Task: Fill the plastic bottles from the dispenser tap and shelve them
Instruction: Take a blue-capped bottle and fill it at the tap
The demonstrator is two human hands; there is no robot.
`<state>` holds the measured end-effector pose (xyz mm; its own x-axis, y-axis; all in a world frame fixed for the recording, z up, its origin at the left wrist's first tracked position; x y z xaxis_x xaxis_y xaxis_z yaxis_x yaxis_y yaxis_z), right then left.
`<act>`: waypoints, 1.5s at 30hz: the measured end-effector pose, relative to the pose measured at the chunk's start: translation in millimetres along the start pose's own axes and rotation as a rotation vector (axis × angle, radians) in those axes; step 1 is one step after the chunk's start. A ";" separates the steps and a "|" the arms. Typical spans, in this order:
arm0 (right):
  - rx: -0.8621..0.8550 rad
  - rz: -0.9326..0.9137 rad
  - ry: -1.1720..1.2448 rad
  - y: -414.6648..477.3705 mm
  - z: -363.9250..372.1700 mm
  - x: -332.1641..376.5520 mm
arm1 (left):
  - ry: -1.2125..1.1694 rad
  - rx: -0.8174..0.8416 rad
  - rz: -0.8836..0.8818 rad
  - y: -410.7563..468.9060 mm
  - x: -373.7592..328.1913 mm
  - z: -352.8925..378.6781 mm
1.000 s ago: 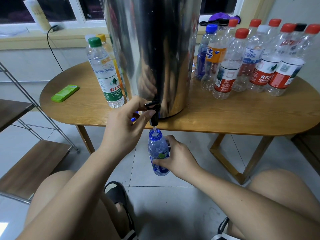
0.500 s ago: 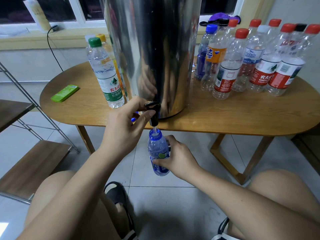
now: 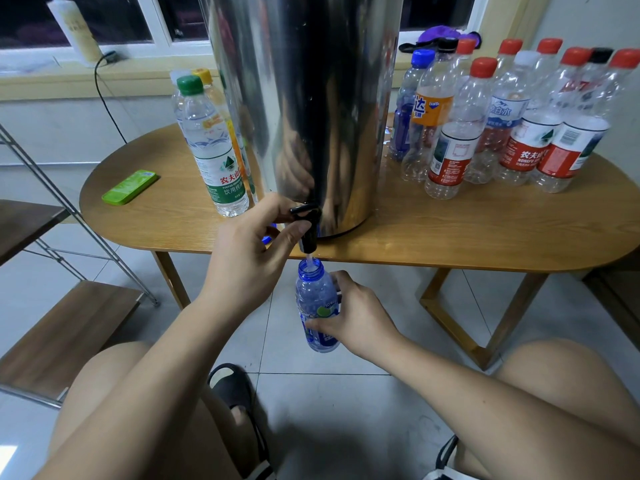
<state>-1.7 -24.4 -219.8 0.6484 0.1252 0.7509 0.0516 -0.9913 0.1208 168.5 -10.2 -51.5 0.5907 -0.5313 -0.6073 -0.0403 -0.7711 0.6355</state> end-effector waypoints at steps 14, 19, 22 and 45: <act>0.000 -0.003 0.002 0.0 0.0 0.4 | 0.003 0.007 -0.017 -0.2 -0.7 -0.4; 0.004 -0.006 0.009 -0.6 -0.1 0.9 | -0.007 0.007 -0.022 0.2 0.2 -0.4; 0.004 -0.003 0.004 -0.6 0.0 0.9 | -0.031 -0.006 -0.049 -0.7 -0.2 -0.1; -0.002 0.028 0.026 -0.3 0.0 -2.9 | 0.353 0.143 -0.285 0.4 92.9 -1.0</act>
<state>-3.6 -24.5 -222.0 0.6299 0.0989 0.7703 0.0325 -0.9943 0.1011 224.1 -59.4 -107.2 0.8312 -0.1586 -0.5329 0.0677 -0.9225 0.3801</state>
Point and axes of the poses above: each hand's wrist, its own y-axis towards the middle knuckle, its own z-axis out of the palm, x = y × z, the point moved 8 cm from there along y, towards the middle knuckle, and after that the axes turned 8 degrees about -x, right-handed, at the moved point
